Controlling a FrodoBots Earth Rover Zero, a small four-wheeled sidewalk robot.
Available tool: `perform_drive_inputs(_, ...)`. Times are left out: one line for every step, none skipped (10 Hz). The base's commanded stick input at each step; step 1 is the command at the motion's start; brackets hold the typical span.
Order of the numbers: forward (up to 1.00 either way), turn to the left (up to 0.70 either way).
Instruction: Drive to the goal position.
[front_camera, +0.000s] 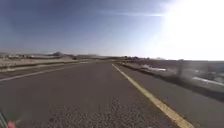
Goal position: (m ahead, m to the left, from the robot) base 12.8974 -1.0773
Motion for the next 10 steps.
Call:
perform_drive_inputs(0.70,0.00)
perform_drive_inputs(0.70,0.00)
perform_drive_inputs(0.70,0.00)
perform_drive_inputs(0.70,0.00)
perform_drive_inputs(0.70,0.00)
perform_drive_inputs(0.70,0.00)
perform_drive_inputs(0.70,0.00)
perform_drive_inputs(0.70,0.00)
perform_drive_inputs(0.70,0.00)
perform_drive_inputs(0.70,0.00)
